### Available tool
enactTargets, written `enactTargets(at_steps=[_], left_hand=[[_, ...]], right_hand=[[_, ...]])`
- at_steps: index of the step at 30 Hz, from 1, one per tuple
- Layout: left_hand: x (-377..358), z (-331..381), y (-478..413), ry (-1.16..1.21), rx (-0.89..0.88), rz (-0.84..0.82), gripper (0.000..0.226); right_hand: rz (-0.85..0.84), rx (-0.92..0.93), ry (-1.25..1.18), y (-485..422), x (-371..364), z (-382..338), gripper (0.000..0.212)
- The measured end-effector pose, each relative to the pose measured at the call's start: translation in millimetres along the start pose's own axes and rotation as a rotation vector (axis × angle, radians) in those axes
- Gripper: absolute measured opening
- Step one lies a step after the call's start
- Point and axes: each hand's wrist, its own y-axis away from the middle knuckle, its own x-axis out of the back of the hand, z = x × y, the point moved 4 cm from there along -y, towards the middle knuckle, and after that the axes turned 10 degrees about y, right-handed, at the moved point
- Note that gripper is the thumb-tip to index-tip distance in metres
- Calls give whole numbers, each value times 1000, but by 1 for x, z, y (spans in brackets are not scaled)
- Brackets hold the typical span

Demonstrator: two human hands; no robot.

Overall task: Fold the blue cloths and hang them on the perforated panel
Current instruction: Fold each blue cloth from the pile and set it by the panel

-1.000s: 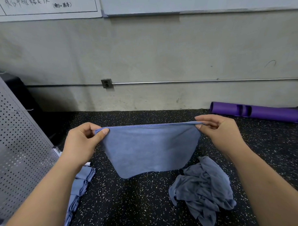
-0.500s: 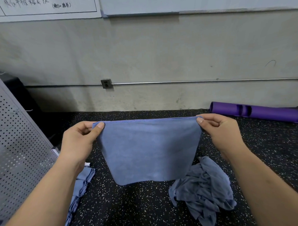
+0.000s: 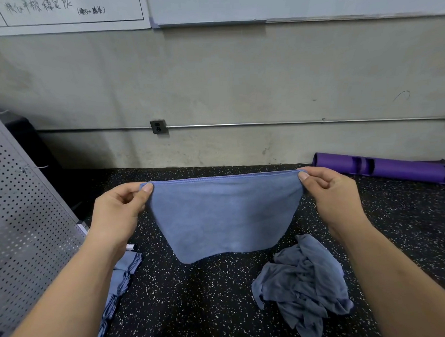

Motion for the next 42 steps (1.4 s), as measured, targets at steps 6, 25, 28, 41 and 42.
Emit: enactTargets(at_steps=[6, 25, 28, 41, 42], left_hand=[[-4, 4, 4, 2, -11, 37, 11], [-6, 15, 5, 106, -81, -19, 33], [-8, 6, 6, -15, -27, -77, 32], [-11, -1, 4, -26, 5, -1, 29], [-12, -1, 4, -7, 10, 11, 28]], right_hand=[[21, 0, -18, -1, 0, 3, 9], [-102, -87, -330, -8, 5, 5, 19], [-151, -106, -168, -9, 5, 15, 31], [-64, -82, -86, -13, 6, 26, 8], [-56, -88, -122, -12, 6, 25, 8]])
